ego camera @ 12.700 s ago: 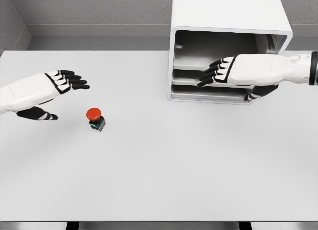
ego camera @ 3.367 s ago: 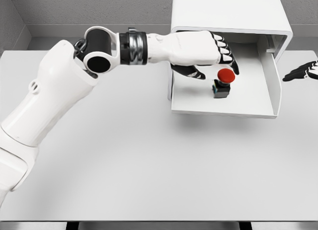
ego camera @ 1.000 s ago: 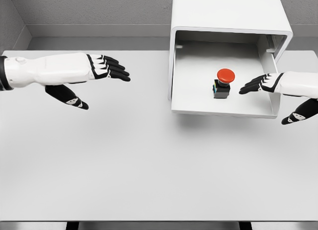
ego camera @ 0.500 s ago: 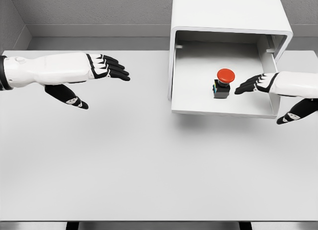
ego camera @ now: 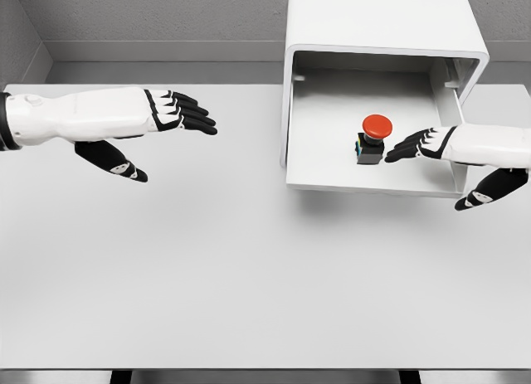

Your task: Slide open multi-storey tabletop storage cabinets and put open load switch and slide close multi-storey tabletop storage cabinets

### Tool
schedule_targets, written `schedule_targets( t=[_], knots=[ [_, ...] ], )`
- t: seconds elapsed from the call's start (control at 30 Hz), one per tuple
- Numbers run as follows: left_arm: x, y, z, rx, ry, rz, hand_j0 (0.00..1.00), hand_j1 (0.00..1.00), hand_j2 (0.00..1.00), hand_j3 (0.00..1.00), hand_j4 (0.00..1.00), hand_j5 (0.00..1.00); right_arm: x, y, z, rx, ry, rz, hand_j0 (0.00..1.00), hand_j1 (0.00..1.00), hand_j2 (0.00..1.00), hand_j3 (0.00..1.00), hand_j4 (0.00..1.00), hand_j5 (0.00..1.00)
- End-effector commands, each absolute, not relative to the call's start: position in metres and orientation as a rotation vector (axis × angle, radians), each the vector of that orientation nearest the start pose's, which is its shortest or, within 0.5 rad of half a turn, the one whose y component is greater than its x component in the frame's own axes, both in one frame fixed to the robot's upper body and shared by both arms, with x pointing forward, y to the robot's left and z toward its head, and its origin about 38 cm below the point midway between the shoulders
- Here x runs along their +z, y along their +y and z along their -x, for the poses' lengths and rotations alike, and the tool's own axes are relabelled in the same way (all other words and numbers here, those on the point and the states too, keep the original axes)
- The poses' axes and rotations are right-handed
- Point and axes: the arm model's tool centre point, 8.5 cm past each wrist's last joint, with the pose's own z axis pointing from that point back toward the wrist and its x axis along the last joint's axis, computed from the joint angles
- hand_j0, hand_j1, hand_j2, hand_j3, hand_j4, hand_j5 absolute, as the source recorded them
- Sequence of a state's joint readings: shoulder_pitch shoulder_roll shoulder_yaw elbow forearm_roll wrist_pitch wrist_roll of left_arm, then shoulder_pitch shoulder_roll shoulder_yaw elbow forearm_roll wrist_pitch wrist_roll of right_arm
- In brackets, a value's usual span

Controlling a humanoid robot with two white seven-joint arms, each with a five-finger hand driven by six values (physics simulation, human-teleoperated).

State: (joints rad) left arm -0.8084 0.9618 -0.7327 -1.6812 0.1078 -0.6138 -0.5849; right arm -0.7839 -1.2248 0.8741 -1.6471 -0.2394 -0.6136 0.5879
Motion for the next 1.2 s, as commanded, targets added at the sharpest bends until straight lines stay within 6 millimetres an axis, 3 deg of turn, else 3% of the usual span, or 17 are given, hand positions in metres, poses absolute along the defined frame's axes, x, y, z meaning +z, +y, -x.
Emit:
schedule_targets(
  t=[0.0, 0.9, 1.17],
  knots=[
    [0.315, 0.264, -0.395, 2.711, 2.330, 0.071, 1.00, 1.00, 1.00, 1.00, 1.00, 1.00, 0.289, -0.353, -0.375, 1.945, -1.460, 0.047, 1.00, 1.00, 1.00, 1.00, 1.00, 1.00],
    [0.316, 0.269, -0.395, 2.727, 2.324, 0.086, 1.00, 1.00, 1.00, 1.00, 1.00, 1.00, 0.269, -0.370, -0.411, 1.846, -1.440, 0.108, 1.00, 1.00, 1.00, 1.00, 1.00, 1.00],
    [0.316, 0.269, -0.395, 2.726, 2.324, 0.090, 1.00, 1.00, 1.00, 1.00, 1.00, 1.00, 0.293, -0.373, -0.420, 1.835, -1.491, 0.170, 1.00, 1.00, 1.00, 1.00, 1.00, 1.00]
  ],
)
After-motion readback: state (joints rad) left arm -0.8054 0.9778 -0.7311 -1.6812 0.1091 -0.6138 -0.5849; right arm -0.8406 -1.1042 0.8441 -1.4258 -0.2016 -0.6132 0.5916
